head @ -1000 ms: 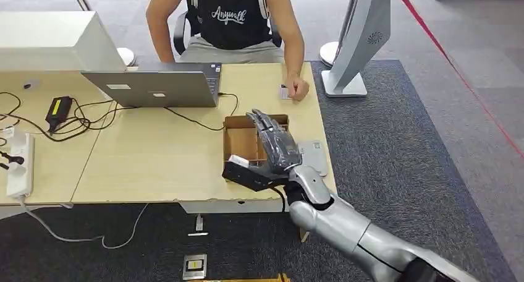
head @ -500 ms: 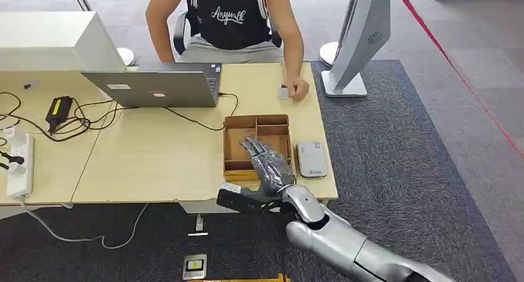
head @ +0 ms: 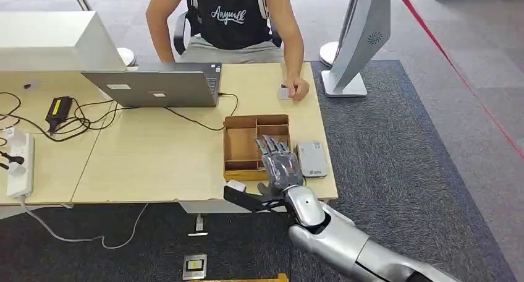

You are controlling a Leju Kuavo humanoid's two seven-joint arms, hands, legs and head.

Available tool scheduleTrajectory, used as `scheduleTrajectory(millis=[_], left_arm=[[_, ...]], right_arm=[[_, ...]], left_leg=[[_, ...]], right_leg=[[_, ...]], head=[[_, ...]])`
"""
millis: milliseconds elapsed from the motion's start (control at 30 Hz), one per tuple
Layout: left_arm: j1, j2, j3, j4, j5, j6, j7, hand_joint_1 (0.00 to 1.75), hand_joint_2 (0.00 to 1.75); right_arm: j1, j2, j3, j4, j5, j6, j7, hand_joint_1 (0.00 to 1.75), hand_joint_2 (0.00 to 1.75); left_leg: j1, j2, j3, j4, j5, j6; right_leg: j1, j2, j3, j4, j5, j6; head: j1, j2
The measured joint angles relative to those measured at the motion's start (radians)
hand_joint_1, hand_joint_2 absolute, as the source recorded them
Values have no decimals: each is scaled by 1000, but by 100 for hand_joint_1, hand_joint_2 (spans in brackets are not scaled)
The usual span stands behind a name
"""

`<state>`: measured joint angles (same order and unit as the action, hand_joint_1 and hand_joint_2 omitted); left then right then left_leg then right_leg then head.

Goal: Pass the card to the sensor for recognition and then transmit it.

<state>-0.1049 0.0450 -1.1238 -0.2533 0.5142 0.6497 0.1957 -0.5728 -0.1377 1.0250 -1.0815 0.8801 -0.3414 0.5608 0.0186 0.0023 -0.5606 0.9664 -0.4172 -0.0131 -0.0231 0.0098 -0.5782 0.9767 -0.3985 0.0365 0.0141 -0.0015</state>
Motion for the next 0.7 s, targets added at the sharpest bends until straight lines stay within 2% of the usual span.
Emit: scheduleTrajectory(millis=[333, 700], left_arm=[[0, -4, 0, 0, 8, 0, 5, 0, 0], [0, -6, 0, 0, 13, 3, 3, 0, 0]], right_arm=[[-3, -14, -17, 26, 46, 5, 40, 0, 175], [3, -16, -32, 30, 51, 21, 37, 0, 175]], left_leg=[[0, 0, 0, 0, 0, 0], [0, 0, 0, 0, 0, 0]], right_leg=[[0, 0, 0, 0, 0, 0], [0, 0, 0, 0, 0, 0]], head=[[0, 0], [0, 0]])
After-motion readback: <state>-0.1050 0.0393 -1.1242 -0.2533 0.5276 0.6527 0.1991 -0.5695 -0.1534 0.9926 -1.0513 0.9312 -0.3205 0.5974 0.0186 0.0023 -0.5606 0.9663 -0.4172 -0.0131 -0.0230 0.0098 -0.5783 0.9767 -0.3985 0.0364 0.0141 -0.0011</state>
